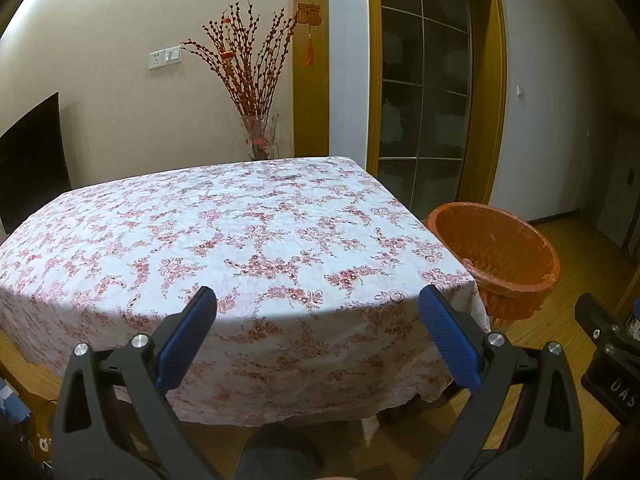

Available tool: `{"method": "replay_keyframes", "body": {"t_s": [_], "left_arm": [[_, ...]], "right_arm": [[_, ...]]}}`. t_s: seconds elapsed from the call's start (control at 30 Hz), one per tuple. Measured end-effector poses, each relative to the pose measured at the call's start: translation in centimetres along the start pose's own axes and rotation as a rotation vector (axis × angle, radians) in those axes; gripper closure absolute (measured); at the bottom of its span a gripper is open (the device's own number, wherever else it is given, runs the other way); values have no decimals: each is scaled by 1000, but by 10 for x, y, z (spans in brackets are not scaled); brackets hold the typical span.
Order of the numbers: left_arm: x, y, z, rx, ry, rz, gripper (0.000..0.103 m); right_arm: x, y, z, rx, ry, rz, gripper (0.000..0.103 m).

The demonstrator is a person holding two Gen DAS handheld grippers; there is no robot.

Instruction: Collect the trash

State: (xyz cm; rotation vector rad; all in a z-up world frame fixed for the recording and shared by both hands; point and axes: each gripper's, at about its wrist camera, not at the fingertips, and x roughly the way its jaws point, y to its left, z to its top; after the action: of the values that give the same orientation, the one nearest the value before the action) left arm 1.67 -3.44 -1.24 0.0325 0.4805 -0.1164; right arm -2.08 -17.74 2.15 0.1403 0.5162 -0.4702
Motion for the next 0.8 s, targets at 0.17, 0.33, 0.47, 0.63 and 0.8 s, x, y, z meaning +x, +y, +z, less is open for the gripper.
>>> {"method": "replay_keyframes", "body": {"t_s": [0.17,0.33,0.47,0.63,0.8], "left_arm": [[-2,1,0,1,-18,30,4],[-4,3,0,-3,-29,42,4],[-4,3,0,-5,-26,42,4],[-4,3,0,-6,-26,41,4],[-4,4,0,-6,-25,41,4]], "right_arm": [[0,0,0,0,1,0,3],[0,0,-2,-3,4,1,3],[0,1,-2,-1,3,1,3],[1,0,-2,-1,3,2,3],[-1,0,-2,-1,-1,4,3]]}}
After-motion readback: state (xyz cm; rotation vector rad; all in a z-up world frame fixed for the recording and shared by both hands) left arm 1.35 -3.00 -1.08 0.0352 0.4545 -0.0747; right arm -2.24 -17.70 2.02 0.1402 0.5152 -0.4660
